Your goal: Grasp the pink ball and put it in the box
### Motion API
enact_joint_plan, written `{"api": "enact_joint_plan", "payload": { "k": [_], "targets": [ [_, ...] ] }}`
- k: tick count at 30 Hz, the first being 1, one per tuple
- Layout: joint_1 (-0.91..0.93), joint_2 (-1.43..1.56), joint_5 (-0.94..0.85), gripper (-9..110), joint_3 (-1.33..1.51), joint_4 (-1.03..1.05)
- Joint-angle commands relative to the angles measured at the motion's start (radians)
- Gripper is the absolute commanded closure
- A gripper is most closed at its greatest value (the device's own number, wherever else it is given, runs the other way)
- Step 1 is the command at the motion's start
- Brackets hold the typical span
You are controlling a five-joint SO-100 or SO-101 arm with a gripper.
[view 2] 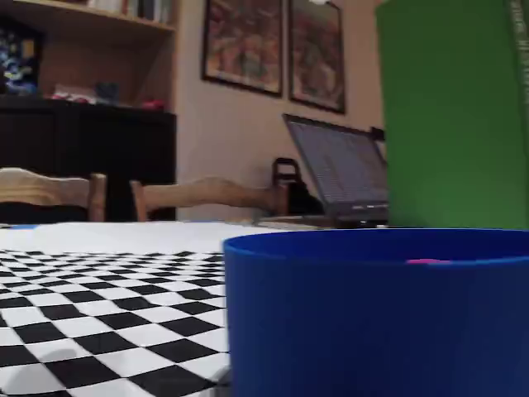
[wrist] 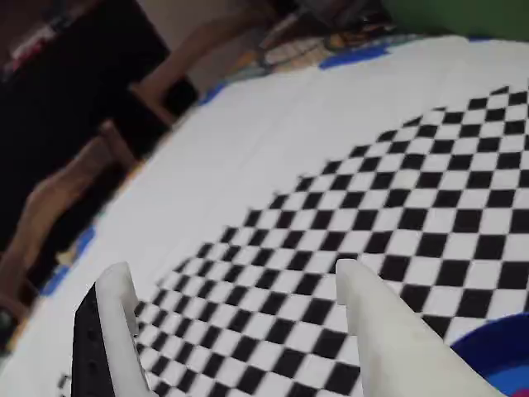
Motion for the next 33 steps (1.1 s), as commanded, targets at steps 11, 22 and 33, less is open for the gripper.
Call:
{"api": "enact_joint_plan", "payload": {
  "k": [11,22,33],
  "targets": [
    [-0.434,0.149,0.640,101,-0.331,0.457],
    [-0.752,0.233,0.871,101,-0.255,0.686],
    [-0.854,0.336,0.945,101,-0.109,0.867]
  ]
}}
